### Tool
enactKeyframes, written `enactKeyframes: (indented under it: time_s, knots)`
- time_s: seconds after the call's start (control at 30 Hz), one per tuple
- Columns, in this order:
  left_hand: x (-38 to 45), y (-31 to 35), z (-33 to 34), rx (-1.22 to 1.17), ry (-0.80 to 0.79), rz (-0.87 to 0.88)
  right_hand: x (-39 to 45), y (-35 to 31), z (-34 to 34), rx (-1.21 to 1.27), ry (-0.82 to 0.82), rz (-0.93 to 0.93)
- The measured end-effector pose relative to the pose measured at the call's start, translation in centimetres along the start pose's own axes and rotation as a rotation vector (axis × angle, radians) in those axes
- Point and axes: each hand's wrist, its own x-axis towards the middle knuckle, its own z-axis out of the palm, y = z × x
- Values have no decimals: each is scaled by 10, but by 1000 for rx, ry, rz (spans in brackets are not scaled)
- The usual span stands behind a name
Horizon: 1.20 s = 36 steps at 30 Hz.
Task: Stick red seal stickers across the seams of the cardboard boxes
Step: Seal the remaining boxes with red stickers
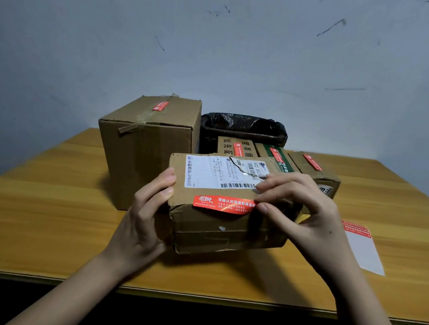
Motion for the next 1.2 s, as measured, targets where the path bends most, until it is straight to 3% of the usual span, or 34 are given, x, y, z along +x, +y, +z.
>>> enactKeyframes:
  time_s: [0.5, 0.83, 1.2]
  knots:
    - [-4, -6, -2, 58, -25, 20, 0, -8, 12, -17, 19, 40]
    - [-5, -5, -5, 114, -88, 13, 1, -17, 7, 70, -90, 274]
    - [-2, -3, -7, 177, -65, 4, 6, -30, 6, 19, -116, 371]
